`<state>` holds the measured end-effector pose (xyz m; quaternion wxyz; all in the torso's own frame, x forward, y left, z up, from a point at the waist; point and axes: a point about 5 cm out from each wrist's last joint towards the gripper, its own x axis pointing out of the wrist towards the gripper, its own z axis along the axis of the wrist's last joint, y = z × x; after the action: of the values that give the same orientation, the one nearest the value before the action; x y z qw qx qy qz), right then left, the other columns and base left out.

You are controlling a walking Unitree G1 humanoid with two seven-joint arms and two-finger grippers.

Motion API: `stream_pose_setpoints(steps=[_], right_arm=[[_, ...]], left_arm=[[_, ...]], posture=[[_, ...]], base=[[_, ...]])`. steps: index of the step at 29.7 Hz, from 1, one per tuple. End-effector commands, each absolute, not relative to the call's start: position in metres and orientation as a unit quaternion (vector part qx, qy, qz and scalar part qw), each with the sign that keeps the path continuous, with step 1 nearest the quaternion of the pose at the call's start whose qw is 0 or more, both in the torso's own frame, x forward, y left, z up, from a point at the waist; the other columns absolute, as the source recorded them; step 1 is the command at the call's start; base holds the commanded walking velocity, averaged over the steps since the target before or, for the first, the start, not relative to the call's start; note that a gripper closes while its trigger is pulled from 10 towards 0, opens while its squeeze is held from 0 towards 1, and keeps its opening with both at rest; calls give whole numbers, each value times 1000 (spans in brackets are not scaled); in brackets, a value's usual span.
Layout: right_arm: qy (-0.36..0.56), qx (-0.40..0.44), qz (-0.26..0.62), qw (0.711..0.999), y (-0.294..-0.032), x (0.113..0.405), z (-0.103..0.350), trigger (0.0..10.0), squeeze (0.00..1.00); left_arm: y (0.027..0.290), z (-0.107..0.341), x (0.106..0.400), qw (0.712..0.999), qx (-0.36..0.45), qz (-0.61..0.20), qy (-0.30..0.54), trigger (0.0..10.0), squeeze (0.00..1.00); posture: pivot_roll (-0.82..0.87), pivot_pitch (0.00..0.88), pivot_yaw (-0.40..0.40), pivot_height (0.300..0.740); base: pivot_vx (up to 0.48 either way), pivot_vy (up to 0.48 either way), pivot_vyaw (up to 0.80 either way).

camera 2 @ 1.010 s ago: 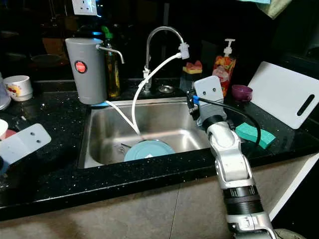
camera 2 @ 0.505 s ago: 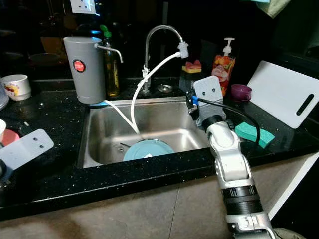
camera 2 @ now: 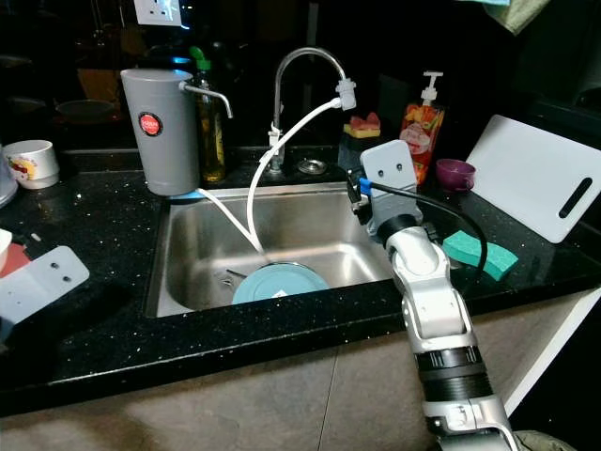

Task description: Kitchen organization

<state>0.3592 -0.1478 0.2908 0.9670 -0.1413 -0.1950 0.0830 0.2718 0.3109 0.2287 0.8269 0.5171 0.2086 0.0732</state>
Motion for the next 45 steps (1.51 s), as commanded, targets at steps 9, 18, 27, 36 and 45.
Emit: stream_pose_setpoints(steps=[9,18,27,36,45], right_arm=[[-197,-139,85,967,-148,360,292,10000,0],[-197,-139,84,967,-150,360,292,10000,0],[-198,-139,83,967,-150,361,293,10000,0],[-198,-142,79,967,-152,360,294,10000,0],[-198,-144,71,967,-155,358,295,10000,0]], left_arm=[[313,212,271,829,503,67,235,0,0],[313,209,273,831,498,67,239,10000,0],[305,199,282,833,499,42,234,10000,0],[290,196,300,829,519,0,211,10000,0],[263,191,325,822,537,-53,181,10000,0]], posture=[[207,48,-98,740],[200,50,-96,740],[199,51,-97,740],[174,54,-95,740],[135,63,-79,740]], base=[[0,0,0],[0,0,0],[0,0,0],[0,0,0],[0,0,0]])
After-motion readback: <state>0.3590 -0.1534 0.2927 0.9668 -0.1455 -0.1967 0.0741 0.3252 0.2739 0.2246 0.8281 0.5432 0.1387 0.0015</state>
